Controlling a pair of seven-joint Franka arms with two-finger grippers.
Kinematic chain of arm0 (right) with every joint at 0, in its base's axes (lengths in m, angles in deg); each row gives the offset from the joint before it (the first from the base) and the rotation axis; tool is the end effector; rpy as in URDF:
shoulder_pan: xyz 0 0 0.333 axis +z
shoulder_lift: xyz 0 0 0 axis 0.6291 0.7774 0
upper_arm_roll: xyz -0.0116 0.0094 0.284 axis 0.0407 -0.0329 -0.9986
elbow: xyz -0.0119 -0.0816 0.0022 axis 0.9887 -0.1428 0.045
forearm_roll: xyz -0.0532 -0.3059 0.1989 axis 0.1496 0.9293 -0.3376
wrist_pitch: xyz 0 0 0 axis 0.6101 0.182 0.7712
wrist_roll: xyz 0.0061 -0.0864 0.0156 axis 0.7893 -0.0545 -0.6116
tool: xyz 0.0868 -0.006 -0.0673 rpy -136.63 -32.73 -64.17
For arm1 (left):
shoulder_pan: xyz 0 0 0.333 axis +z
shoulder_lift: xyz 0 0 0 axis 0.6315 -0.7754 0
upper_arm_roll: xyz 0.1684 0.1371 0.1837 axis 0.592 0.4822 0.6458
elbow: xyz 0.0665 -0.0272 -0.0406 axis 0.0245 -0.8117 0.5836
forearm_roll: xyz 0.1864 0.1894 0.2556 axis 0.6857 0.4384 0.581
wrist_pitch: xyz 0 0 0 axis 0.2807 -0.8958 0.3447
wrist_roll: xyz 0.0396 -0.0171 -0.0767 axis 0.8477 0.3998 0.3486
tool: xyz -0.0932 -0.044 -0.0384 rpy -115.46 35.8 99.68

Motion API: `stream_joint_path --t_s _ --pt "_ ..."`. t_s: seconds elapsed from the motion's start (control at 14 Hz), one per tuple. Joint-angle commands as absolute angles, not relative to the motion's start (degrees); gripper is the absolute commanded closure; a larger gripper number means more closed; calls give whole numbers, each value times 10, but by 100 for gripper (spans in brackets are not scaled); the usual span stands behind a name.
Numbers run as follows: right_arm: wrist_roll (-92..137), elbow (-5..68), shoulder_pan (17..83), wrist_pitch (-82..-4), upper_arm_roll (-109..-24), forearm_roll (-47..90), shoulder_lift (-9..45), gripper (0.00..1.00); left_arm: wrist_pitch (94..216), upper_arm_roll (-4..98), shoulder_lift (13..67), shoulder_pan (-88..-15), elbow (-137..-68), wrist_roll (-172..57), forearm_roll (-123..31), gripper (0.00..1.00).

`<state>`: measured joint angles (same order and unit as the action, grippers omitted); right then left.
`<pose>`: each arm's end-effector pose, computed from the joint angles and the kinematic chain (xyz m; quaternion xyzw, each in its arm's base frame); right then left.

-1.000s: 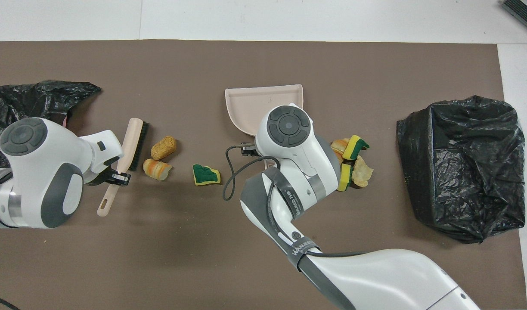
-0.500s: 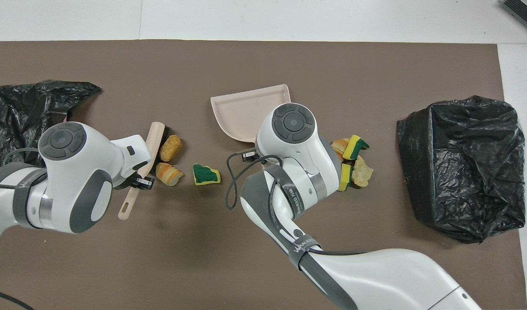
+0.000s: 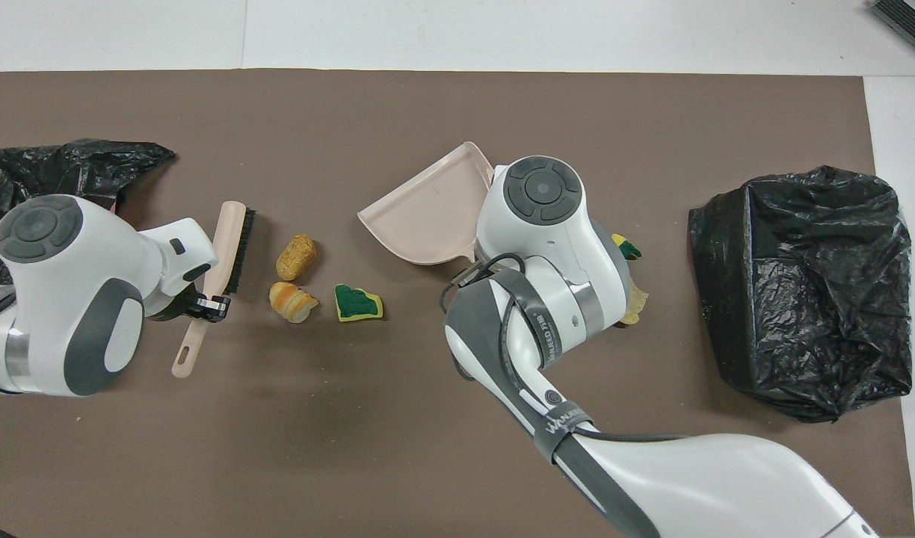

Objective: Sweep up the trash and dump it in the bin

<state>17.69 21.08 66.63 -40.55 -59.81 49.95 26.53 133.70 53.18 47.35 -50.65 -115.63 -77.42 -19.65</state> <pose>0.5564 0.3005 0.3625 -0.9405 -0.3389 0.0177 0.0179 0.5033 -0.0712 0.3540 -0.9911 0.1145 0.0675 0.0116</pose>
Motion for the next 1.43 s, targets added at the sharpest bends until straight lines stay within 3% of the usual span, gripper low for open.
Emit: stream_joint_path --t_s 0.0,0.36,0.71,1.36 --pt "61 268 654 -380 -603 526 200 100 1342 529 485 -510 -1175 -768 -193 100" --pt "-25 400 684 -443 -608 565 128 100 1360 527 495 -527 -1205 -767 -193 100" --pt "-88 418 689 -433 -609 553 120 100 1389 527 492 -586 -1229 -724 -193 100" --pt "-49 420 697 -389 -609 531 118 100 1383 524 496 -608 -1238 -674 -196 100"
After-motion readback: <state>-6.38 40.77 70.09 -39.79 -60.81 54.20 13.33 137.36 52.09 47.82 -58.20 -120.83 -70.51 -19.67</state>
